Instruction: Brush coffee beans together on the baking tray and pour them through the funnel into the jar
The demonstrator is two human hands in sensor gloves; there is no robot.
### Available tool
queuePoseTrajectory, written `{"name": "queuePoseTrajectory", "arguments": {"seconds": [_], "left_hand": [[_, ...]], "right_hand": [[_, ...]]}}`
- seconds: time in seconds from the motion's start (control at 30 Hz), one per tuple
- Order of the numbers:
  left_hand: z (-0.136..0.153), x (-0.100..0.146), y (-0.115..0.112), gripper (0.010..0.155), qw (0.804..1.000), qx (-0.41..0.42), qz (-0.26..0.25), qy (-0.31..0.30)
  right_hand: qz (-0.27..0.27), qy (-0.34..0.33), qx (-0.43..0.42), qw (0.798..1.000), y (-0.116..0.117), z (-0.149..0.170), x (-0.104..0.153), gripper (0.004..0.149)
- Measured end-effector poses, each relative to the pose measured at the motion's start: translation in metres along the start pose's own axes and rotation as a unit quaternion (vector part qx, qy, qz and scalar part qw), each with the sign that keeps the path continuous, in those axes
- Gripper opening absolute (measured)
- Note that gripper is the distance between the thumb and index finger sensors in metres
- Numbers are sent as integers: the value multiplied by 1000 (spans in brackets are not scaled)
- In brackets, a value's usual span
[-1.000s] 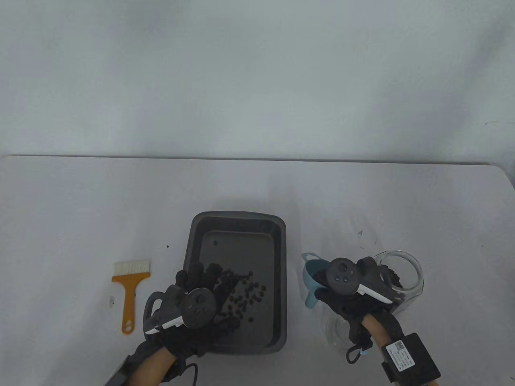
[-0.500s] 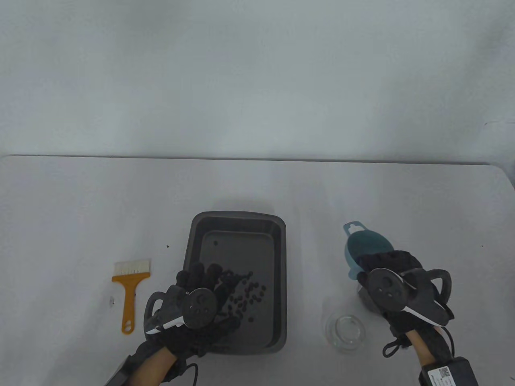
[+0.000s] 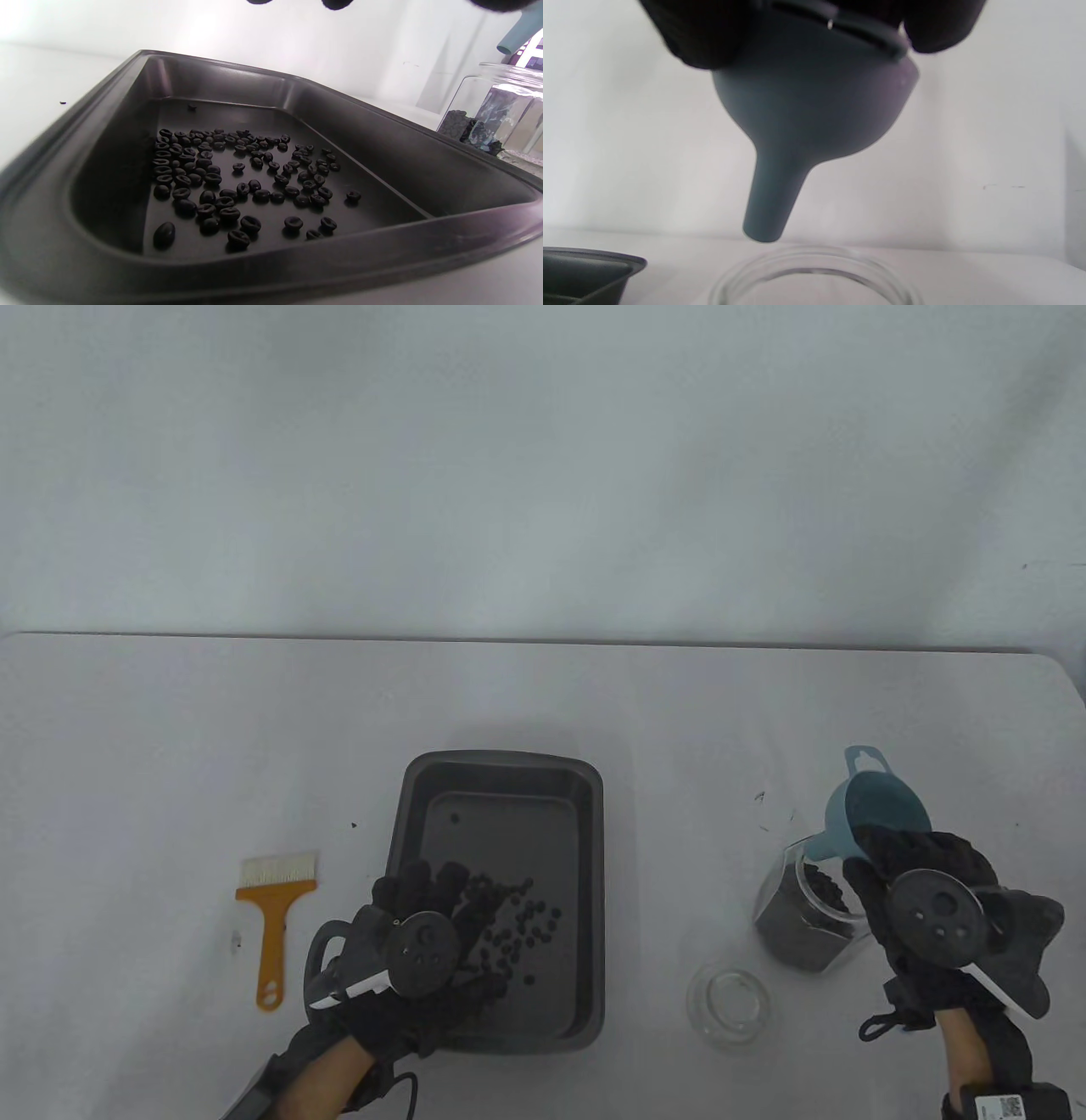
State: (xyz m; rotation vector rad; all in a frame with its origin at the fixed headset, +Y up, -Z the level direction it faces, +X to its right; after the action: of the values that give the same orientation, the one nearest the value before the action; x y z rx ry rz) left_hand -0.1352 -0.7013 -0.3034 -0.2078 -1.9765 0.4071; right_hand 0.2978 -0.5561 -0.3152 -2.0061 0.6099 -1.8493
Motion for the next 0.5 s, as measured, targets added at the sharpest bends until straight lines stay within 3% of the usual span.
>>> {"name": "queuePoseTrajectory", "arguments": {"seconds": [0.5], "left_hand": [[0,-1,0,88,1000,-1,4,3]], "right_hand": [[-114,-16,69,991,64,-5,13,40]]}}
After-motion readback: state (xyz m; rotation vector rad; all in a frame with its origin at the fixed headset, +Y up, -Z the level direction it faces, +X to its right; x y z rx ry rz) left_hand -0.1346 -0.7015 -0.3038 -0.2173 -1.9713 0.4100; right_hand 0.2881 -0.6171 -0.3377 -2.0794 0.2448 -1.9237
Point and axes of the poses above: the tracker on the back of each hand, its own z axis roughly to the little-finger side, its own x axis roughly from the fingertips to the wrist, y = z × x, the point moved 4 cm from there along -x, roughly from the wrist to the fingertips, and after that the axes turned 9 degrees about z, right-handed, at the moved point
